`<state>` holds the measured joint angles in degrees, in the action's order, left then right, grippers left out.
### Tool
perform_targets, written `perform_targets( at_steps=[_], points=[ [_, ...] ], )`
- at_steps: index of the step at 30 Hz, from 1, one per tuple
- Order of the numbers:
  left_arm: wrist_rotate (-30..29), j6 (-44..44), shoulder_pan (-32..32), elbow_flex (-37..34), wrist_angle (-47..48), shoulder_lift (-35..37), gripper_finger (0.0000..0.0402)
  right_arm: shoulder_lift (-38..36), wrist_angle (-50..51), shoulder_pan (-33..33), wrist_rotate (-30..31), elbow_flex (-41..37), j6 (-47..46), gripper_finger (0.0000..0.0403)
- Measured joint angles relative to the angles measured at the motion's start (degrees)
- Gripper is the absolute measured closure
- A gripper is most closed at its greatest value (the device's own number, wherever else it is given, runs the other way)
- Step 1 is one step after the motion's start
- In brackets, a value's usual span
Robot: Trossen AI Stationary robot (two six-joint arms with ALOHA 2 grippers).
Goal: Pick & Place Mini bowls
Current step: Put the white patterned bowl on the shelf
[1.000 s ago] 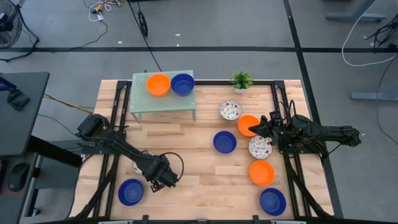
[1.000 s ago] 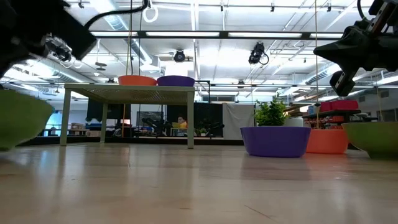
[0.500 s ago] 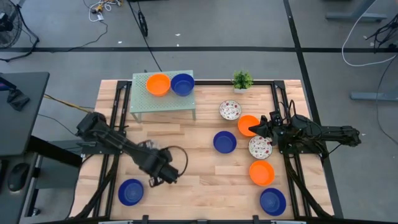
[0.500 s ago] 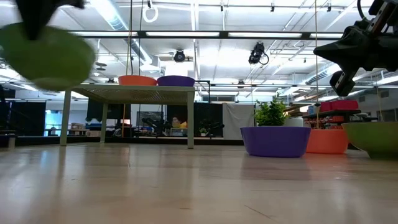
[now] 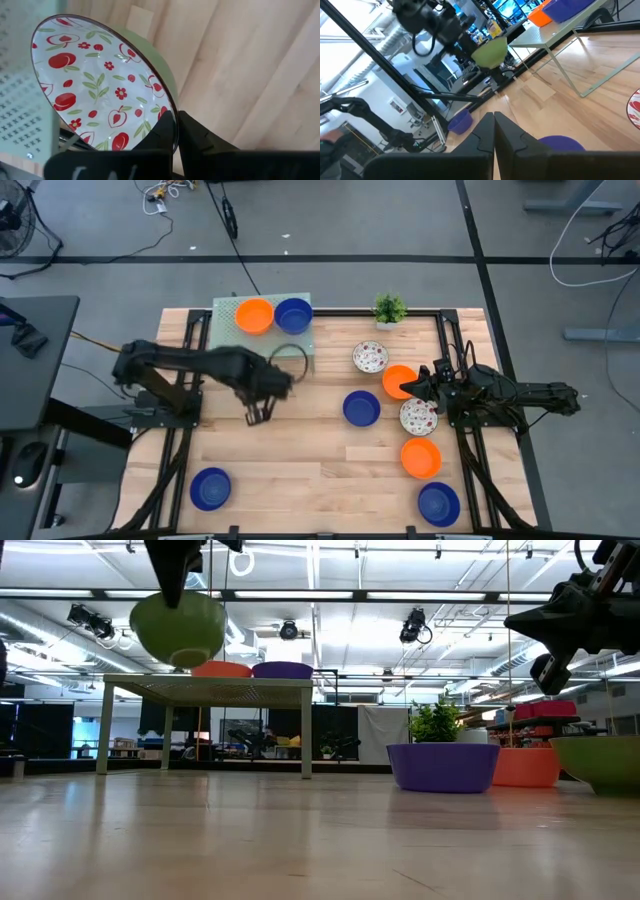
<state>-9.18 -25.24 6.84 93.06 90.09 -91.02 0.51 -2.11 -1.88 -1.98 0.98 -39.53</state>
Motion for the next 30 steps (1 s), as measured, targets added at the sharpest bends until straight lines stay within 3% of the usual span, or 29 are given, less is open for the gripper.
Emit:
perform_targets(
  at_steps=[8, 16, 22, 30],
  points=[
    [2.87, -0.36, -4.96, 0.0, 0.03, 7.53, 0.0392, 0.0, 0.0, -0.01, -0.02, 0.01, 0.0, 0.0396],
    [-5.22, 6.06, -9.85, 0.0, -0.04, 10.27, 0.0392, 0.0, -0.02, 0.0, -0.01, 0.0, 0.0, 0.0396],
    [-7.08, 13.48, -16.91, 0.0, -0.06, 10.14, 0.0392, 0.0, -0.02, 0.0, -0.02, 0.0, -0.01, 0.0396],
    [-10.15, 16.69, -24.72, -0.02, -0.05, 10.12, 0.0392, 0.0, -0.02, 0.01, -0.01, 0.0, 0.0, 0.0396]
  ],
)
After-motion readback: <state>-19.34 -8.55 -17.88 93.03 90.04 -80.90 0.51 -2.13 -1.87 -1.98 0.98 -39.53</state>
